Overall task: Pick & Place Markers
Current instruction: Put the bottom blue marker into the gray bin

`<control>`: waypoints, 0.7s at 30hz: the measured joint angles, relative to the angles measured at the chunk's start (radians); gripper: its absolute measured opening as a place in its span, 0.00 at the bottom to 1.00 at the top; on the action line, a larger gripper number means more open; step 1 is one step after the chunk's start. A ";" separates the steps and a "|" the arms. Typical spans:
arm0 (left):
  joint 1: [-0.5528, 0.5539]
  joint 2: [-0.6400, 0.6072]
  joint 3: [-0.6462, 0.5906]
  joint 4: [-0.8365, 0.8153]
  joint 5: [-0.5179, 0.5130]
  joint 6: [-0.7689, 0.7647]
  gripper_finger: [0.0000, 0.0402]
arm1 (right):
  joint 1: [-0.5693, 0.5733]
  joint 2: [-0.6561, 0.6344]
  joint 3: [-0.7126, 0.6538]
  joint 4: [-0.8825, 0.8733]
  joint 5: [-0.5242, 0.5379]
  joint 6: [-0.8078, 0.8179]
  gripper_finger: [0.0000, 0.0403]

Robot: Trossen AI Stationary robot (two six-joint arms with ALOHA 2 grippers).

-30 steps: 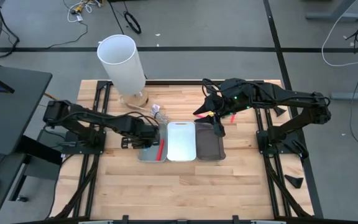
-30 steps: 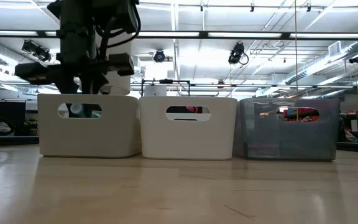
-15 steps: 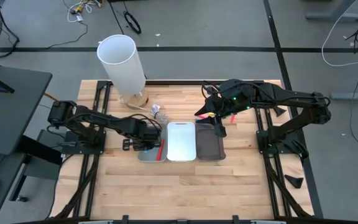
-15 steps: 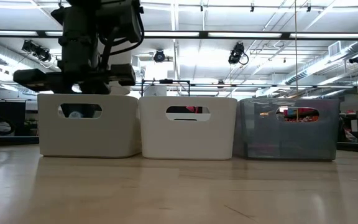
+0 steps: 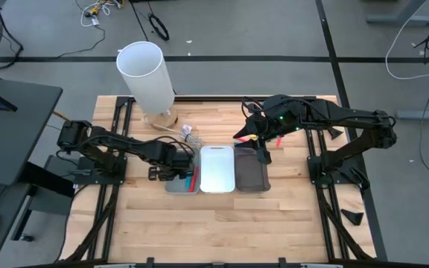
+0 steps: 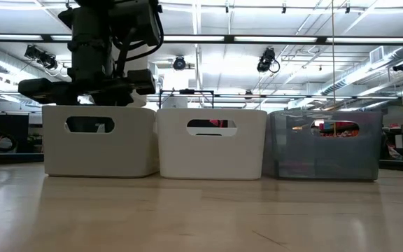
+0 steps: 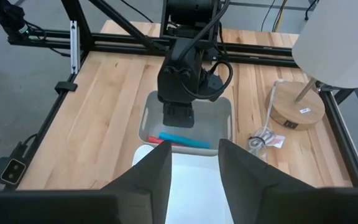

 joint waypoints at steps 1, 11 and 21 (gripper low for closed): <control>0.000 0.000 0.000 0.006 0.000 0.002 0.53 | 0.000 0.000 0.000 0.000 0.000 0.000 0.33; 0.031 -0.001 -0.001 0.188 0.004 0.253 0.60 | 0.000 0.000 0.000 0.000 0.000 -0.023 0.33; 0.076 -0.034 -0.001 0.355 0.068 0.752 0.55 | 0.000 0.000 0.000 -0.004 0.000 -0.034 0.33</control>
